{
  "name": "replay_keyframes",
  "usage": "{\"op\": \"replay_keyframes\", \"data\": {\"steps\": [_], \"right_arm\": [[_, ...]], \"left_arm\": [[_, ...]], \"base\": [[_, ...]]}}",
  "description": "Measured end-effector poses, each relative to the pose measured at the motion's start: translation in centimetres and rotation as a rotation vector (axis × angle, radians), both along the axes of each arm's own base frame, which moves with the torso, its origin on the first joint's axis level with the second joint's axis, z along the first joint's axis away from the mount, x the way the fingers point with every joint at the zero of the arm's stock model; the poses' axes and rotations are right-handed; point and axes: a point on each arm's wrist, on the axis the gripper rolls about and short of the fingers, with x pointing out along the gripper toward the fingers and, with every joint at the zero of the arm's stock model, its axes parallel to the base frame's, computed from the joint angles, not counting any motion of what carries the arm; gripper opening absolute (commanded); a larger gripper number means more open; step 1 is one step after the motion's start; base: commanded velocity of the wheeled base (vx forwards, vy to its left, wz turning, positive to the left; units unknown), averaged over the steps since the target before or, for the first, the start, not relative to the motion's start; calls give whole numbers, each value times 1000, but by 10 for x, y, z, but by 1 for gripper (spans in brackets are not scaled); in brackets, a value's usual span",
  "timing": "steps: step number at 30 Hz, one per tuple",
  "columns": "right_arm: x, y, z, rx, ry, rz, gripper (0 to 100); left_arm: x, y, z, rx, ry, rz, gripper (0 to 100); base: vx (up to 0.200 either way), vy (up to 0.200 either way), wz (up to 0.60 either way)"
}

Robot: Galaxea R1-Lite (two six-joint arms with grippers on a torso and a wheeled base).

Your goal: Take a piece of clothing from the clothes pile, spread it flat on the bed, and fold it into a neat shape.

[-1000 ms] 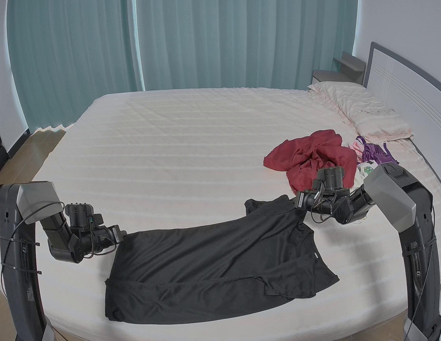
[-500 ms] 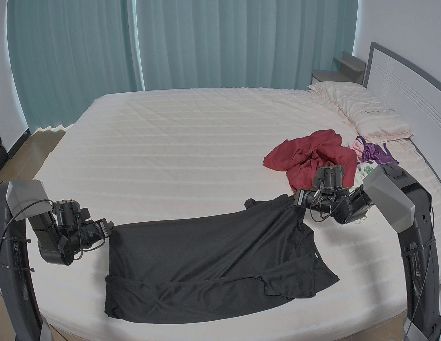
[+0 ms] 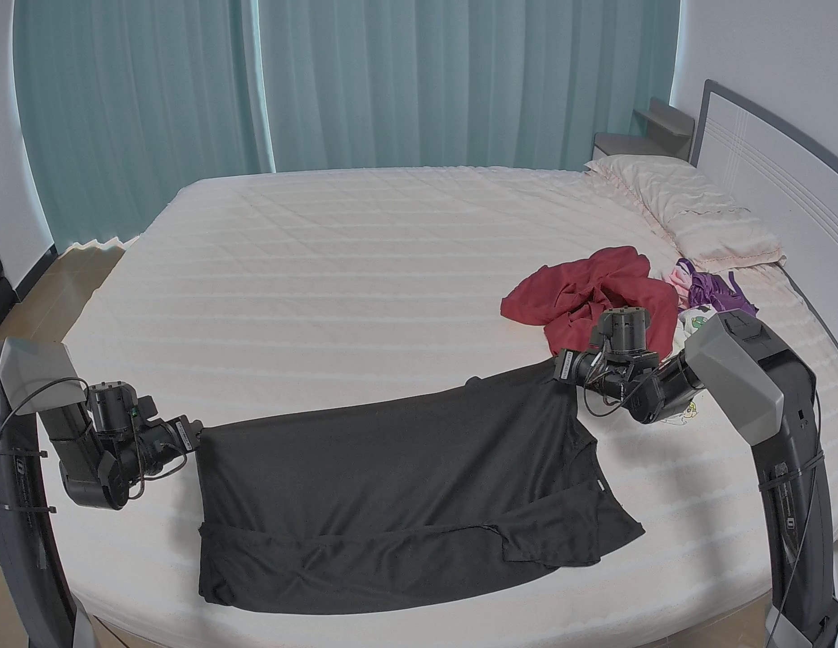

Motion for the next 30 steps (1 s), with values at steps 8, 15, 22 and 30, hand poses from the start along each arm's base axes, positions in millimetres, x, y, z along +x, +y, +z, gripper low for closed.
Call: {"op": "replay_keyframes", "data": {"steps": [8, 15, 22, 30], "right_arm": [[0, 7, -2, -44, -87, 12, 0], [0, 11, -7, -50, -91, 19, 0], [-3, 9, -5, -52, -88, 13, 0], [-20, 3, 1, -54, -47, 13, 0]], "left_arm": [[-8, 5, 8, 1, -19, 15, 0], [-15, 10, 13, 5, -27, 31, 0], [-21, 9, 12, 2, -9, 32, 0], [-24, 9, 14, 3, -7, 32, 0]], "base": [[0, 0, 0], [0, 0, 0], [0, 0, 0], [0, 0, 0]]}}
